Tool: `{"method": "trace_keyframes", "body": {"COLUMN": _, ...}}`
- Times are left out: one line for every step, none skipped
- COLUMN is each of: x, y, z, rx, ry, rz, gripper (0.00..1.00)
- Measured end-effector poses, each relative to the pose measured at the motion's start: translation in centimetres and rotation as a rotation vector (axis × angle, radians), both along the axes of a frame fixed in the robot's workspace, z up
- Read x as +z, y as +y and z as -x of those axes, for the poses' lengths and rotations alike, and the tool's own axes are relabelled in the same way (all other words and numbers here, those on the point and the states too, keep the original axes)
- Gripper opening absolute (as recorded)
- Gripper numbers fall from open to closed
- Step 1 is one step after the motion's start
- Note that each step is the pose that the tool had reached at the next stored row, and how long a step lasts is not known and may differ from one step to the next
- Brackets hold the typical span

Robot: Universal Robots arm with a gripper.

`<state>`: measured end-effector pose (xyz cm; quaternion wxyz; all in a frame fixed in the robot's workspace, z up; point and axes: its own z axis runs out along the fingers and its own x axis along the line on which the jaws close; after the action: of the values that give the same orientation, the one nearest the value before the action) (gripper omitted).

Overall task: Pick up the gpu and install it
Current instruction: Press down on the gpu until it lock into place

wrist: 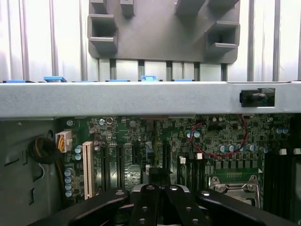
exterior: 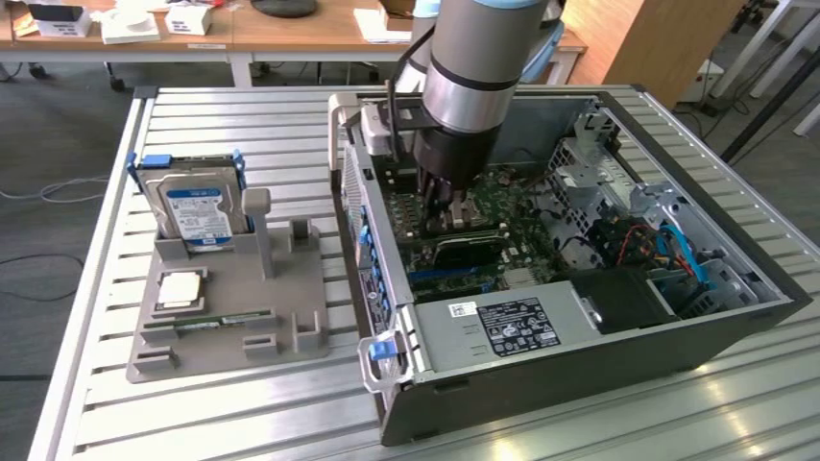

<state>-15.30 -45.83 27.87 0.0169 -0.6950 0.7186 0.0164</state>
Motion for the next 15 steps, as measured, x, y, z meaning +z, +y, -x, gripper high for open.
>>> {"method": "trace_keyframes", "body": {"x": -0.06, "y": 0.00, "z": 0.02, "rx": 0.000, "ry": -0.0001, "rz": 0.0000, "gripper": 0.11}}
{"method": "trace_keyframes", "body": {"x": -0.06, "y": 0.00, "z": 0.02, "rx": 0.000, "ry": 0.0001, "rz": 0.0002, "gripper": 0.11}}
{"method": "trace_keyframes", "body": {"x": -0.08, "y": 0.00, "z": 0.02, "rx": 0.000, "ry": 0.0002, "rz": 0.0003, "gripper": 0.11}}
{"method": "trace_keyframes", "body": {"x": -0.16, "y": 0.00, "z": 0.02, "rx": 0.000, "ry": -0.0002, "rz": -0.0003, "gripper": 0.11}}
{"method": "trace_keyframes", "body": {"x": -0.23, "y": 0.00, "z": 0.02, "rx": 0.000, "ry": -0.0002, "rz": -0.0002, "gripper": 0.11}}
{"method": "trace_keyframes", "body": {"x": -0.30, "y": 0.00, "z": 0.02, "rx": 0.000, "ry": -0.0001, "rz": -0.0001, "gripper": 0.11}}
{"method": "trace_keyframes", "body": {"x": -0.32, "y": 0.00, "z": 0.02, "rx": 0.000, "ry": 0.0001, "rz": 0.0001, "gripper": 0.11}}
{"method": "trace_keyframes", "body": {"x": -0.32, "y": 0.00, "z": 0.02, "rx": 0.000, "ry": 0.0001, "rz": 0.0001, "gripper": 0.11}}
{"method": "trace_keyframes", "body": {"x": -0.32, "y": 0.00, "z": 0.02, "rx": 0.000, "ry": 0.0001, "rz": 0.0001, "gripper": 0.11}}
{"method": "trace_keyframes", "body": {"x": -0.33, "y": 0.00, "z": 0.02, "rx": 0.000, "ry": 0.0001, "rz": 0.0001, "gripper": 0.11}}
{"method": "trace_keyframes", "body": {"x": -0.41, "y": 0.01, "z": 0.02, "rx": 0.000, "ry": -0.0002, "rz": -0.0003, "gripper": 0.11}}
{"method": "trace_keyframes", "body": {"x": -0.46, "y": 0.00, "z": 0.02, "rx": 0.000, "ry": -0.0002, "rz": -0.0003, "gripper": 0.11}}
{"method": "trace_keyframes", "body": {"x": -0.46, "y": 0.00, "z": 0.02, "rx": 0.000, "ry": 0.0000, "rz": 0.0000, "gripper": 0.11}}
{"method": "trace_keyframes", "body": {"x": -0.46, "y": 0.00, "z": 0.02, "rx": 0.000, "ry": 0.0000, "rz": 0.0000, "gripper": 0.11}}
{"method": "trace_keyframes", "body": {"x": -0.46, "y": 0.00, "z": 0.02, "rx": 0.000, "ry": 0.0000, "rz": 0.0000, "gripper": 0.11}}
